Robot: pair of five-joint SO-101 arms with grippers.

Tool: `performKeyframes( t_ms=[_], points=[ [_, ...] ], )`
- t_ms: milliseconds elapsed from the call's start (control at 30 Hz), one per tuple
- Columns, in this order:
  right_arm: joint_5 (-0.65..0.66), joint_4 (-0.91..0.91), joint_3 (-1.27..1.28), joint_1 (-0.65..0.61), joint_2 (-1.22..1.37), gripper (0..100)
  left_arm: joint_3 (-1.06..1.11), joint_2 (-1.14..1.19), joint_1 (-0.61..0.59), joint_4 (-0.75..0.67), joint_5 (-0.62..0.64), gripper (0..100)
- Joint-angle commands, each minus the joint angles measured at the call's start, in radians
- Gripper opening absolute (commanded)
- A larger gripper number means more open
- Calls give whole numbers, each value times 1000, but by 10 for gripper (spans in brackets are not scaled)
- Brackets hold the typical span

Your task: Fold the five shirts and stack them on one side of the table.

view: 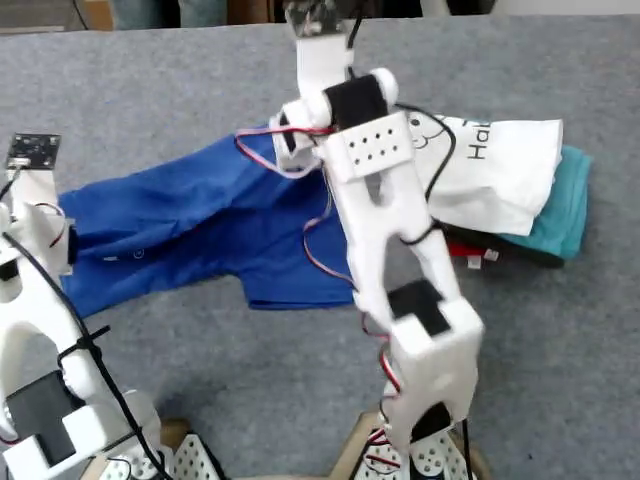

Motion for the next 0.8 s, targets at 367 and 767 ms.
performKeyframes(
  t_ms=[367, 767],
  points=[
    [77, -74, 608, -11, -214, 13, 7, -6, -73, 54, -121, 29],
    [129, -273, 854, 3, -214, 14, -8, 75, -82, 32, -164, 29]
  ],
)
